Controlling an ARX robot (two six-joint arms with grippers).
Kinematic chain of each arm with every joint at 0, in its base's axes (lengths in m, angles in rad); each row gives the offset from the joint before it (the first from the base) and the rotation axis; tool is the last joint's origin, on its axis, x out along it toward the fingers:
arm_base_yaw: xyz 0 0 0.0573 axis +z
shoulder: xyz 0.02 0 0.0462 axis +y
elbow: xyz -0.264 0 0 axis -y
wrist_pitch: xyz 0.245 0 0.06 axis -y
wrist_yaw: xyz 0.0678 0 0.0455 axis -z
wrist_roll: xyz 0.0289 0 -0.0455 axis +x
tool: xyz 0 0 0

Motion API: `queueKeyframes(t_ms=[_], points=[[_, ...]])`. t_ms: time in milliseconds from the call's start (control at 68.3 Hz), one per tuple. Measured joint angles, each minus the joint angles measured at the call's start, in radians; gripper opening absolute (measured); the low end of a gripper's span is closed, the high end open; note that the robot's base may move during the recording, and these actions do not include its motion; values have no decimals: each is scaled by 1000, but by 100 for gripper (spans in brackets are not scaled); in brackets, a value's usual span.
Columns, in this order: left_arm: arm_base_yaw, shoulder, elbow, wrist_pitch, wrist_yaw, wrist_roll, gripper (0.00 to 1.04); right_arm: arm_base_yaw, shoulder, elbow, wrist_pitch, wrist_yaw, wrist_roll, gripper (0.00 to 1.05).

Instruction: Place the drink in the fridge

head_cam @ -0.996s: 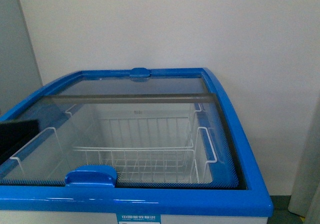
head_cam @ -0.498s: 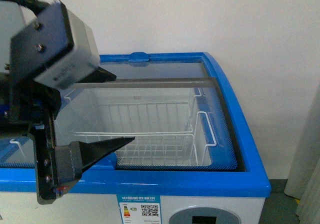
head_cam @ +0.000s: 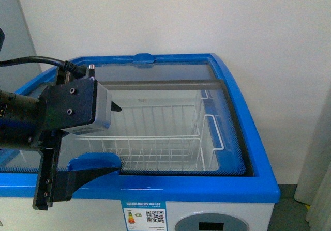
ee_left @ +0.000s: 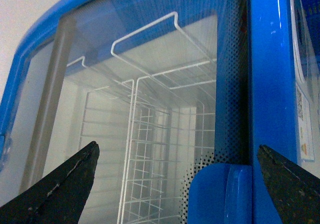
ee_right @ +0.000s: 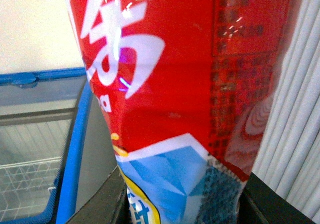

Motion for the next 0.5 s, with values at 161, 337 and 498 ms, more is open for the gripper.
queueKeyframes(t_ms=[161,337,498], points=[[21,49,43,-47,-9,31,97,0,0,0,0,0,0,39],[33,100,89,-43,-5,44,97,0,0,0,0,0,0,39],[47,142,135,-69,32,44,97,0,0,0,0,0,0,39]])
